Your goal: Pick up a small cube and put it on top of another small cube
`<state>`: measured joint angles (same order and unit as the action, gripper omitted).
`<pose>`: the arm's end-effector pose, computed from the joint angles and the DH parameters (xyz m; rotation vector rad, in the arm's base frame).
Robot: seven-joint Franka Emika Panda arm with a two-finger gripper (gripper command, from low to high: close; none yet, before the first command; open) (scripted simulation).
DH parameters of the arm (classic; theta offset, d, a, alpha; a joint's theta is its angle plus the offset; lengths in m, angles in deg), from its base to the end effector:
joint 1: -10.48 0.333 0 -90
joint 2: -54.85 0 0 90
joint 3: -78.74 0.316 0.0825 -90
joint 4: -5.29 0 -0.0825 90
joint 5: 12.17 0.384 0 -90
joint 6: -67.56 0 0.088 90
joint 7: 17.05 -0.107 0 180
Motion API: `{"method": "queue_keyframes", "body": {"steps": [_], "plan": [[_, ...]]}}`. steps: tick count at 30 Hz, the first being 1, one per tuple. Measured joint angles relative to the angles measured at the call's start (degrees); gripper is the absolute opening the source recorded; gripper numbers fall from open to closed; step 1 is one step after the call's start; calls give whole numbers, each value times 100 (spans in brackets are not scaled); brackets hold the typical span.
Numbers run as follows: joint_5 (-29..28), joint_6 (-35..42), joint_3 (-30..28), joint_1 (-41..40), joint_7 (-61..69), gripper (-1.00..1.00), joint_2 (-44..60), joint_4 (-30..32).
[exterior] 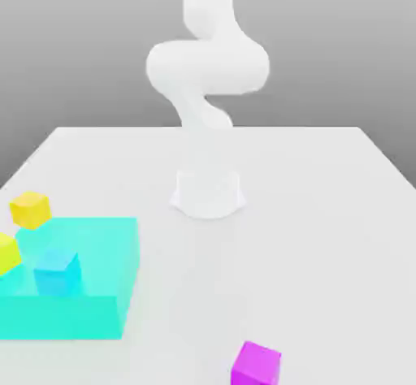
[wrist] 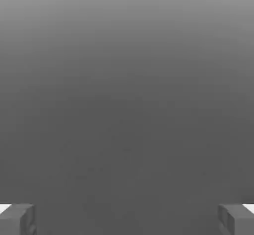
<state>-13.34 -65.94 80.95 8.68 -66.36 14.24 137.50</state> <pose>0.3802 0.0075 0.6772 -2.4754 1.1125 -0.9698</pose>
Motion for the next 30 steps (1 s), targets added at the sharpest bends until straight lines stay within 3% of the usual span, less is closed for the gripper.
{"method": "queue_keyframes", "body": {"steps": [10, 18, 30], "plan": [[-600, -681, 752, -552, -1502, 0, 2118, 172], [-1030, -1218, 1013, -664, -2653, 0, 3780, 308], [-942, -2317, 958, -382, -3650, 0, 6137, 419]]}}
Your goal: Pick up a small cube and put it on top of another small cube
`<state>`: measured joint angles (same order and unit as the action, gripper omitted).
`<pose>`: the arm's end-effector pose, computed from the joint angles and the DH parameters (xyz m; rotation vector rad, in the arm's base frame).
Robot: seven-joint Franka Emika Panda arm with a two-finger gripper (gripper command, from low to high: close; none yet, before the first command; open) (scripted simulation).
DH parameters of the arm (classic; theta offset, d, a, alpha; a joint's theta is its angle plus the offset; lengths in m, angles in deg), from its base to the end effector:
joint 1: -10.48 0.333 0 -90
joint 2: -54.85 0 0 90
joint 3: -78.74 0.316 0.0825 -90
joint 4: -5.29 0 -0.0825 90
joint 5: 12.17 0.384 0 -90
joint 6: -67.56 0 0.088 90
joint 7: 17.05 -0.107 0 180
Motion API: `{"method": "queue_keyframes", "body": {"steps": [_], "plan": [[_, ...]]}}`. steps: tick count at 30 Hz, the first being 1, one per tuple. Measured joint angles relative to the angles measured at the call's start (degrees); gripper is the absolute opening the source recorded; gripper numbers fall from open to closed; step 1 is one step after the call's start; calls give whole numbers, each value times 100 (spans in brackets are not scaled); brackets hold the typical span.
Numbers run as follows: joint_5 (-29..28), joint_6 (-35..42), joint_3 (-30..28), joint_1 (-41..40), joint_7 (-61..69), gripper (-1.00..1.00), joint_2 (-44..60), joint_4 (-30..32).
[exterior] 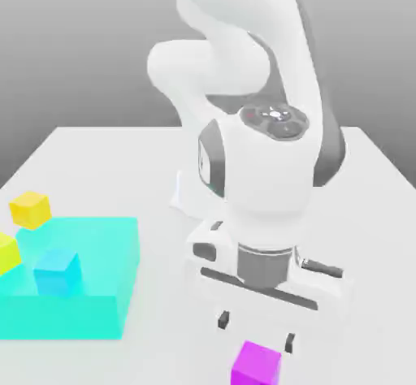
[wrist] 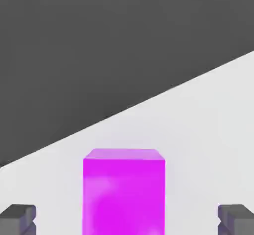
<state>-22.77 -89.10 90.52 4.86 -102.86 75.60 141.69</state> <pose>0.4979 0.0659 0.1739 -2.5608 1.8153 -0.0061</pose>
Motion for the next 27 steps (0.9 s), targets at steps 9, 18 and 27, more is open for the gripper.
{"method": "queue_keyframes", "body": {"steps": [9, 18, 27], "plan": [[-246, -481, -256, 209, -197, -100, 606, -116], [129, 497, -265, -313, 128, -100, -568, -112], [-46, 1419, -1723, -2124, -1057, -100, -2107, 455]]}}
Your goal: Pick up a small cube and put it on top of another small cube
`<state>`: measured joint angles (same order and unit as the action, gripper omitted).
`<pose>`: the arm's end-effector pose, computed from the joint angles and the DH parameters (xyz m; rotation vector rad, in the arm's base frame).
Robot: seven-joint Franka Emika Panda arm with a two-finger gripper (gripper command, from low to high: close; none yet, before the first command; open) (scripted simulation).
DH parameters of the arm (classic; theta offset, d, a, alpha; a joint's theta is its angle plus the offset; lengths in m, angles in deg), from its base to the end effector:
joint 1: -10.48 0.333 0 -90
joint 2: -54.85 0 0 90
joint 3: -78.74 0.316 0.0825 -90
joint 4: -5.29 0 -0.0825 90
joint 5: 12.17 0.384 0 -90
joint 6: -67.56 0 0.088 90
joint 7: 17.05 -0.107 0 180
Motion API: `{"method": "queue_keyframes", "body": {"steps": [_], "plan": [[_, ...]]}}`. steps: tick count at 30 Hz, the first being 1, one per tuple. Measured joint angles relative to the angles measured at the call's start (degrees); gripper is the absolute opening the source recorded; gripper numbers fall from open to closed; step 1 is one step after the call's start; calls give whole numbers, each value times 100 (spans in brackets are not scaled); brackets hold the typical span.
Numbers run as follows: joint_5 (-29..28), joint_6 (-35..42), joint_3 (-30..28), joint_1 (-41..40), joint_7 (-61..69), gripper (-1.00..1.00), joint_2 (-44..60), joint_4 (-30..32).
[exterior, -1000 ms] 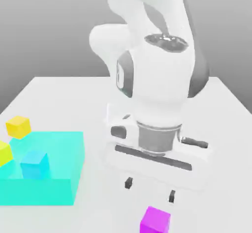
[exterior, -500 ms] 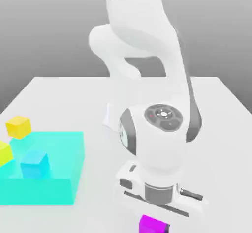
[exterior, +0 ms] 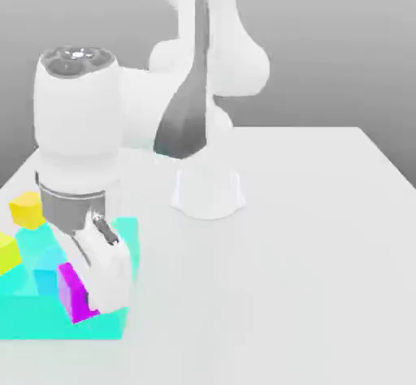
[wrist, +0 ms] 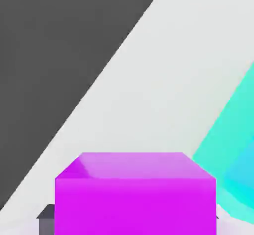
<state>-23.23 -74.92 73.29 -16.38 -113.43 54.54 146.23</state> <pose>0.4057 -0.2555 0.3007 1.5268 -2.6453 0.1385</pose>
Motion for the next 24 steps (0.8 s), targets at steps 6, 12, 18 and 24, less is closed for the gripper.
{"method": "queue_keyframes", "body": {"steps": [6, 12, 18, 24], "plan": [[245, 735, -717, -1197, -1060, -100, -1468, 801], [541, -37, -1065, -1478, -1272, -100, -1239, 1413], [572, -218, -1083, -1471, -1250, 100, -1106, 1464], [446, 629, -993, -1537, -1361, 100, -1734, 1249]]}}
